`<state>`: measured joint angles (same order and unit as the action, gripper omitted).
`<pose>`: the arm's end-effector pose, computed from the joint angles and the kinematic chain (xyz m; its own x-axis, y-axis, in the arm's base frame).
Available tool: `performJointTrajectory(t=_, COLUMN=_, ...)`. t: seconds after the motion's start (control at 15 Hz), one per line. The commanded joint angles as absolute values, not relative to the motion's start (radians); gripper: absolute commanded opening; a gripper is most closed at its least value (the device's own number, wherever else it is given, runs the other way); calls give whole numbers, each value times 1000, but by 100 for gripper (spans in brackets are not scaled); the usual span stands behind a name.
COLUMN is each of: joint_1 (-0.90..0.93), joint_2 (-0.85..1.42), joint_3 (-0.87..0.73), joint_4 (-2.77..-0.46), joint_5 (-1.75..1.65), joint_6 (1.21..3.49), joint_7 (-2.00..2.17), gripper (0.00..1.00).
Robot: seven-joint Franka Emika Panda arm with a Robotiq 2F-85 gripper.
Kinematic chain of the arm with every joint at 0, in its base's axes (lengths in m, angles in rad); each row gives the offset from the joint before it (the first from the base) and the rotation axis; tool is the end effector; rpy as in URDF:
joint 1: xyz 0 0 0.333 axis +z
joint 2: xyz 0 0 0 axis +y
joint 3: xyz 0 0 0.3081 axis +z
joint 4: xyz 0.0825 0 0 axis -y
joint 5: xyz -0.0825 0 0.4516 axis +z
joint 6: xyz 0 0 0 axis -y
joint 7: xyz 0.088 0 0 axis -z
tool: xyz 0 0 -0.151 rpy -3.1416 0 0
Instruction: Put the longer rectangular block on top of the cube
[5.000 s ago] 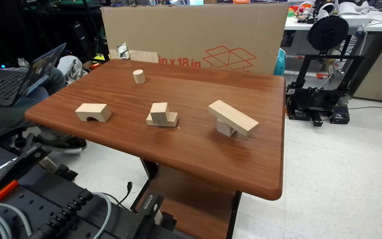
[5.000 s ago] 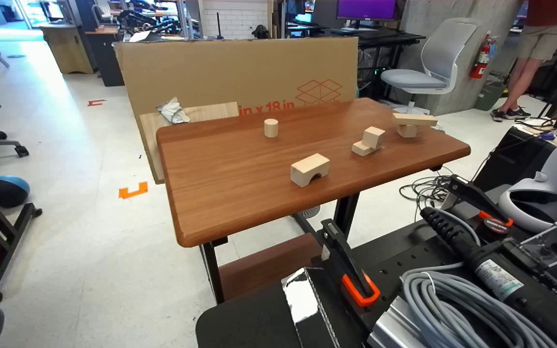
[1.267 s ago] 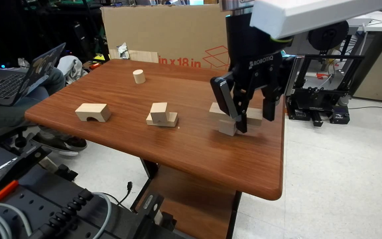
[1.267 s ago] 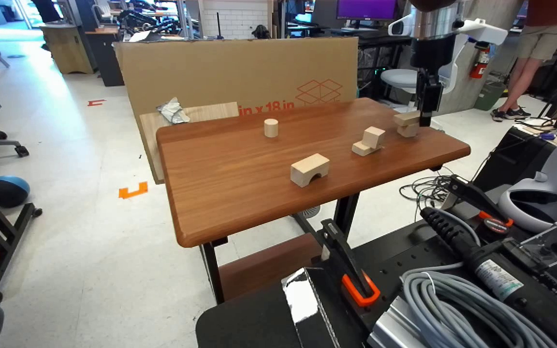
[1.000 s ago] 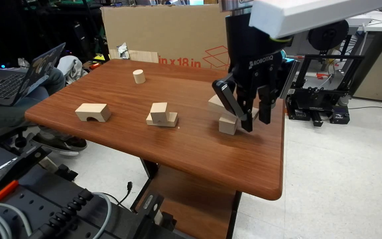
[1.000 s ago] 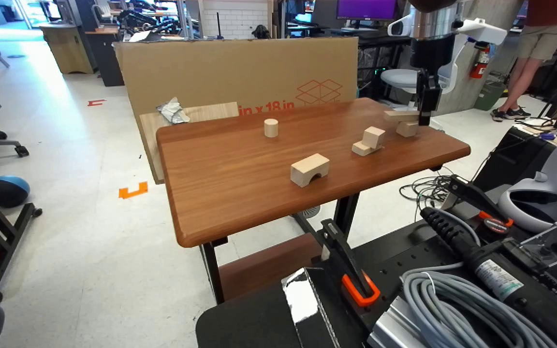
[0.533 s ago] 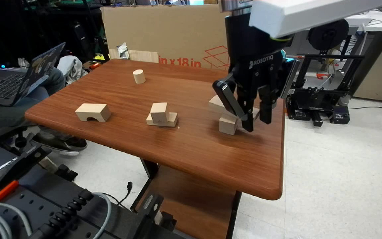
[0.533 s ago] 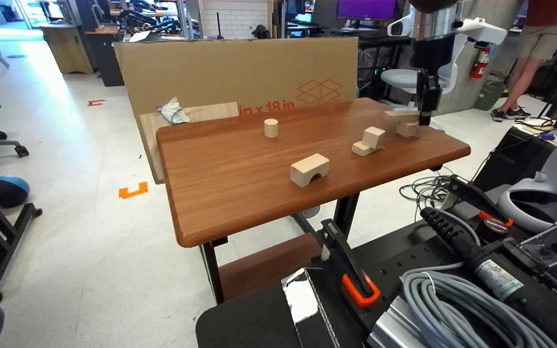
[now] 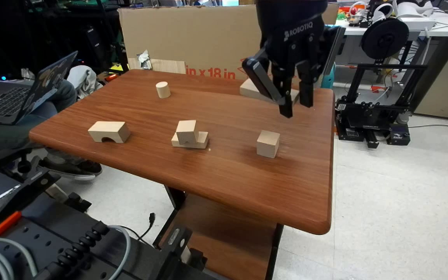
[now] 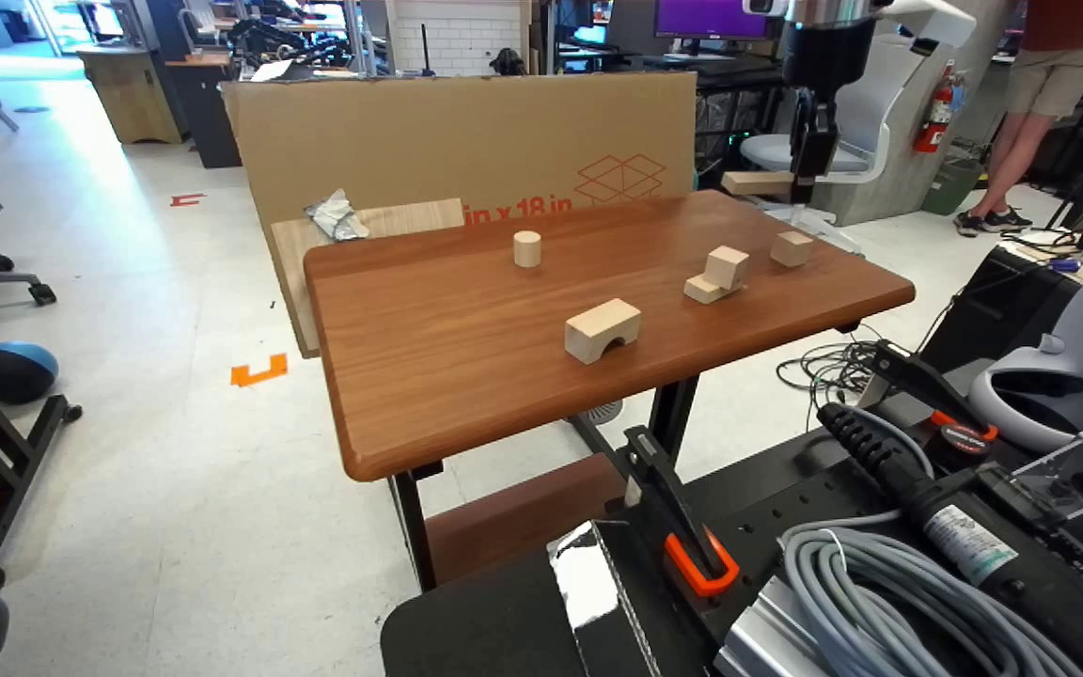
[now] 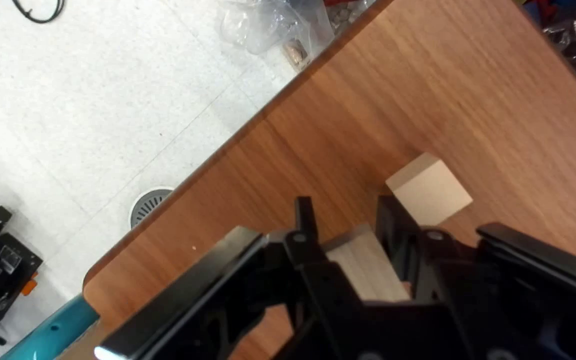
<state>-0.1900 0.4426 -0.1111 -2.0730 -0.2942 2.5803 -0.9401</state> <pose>0.6062 -0.1938 0.1154 0.6266 0.7639 -0.1542 0.7789 -0.6077 0.1546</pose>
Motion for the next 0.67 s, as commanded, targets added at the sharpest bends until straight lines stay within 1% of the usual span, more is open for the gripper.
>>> performJointTrajectory(t=0.0, joint_1=-162, joint_2=378, joint_3=-107, joint_4=-2141, joint_5=-352, joint_6=2636, joint_7=-919, gripper=11)
performJointTrajectory(t=0.6, joint_1=-91, joint_2=367, joint_3=-90, joint_4=-2188, joint_5=-470, joint_6=2642, joint_7=-924, gripper=11)
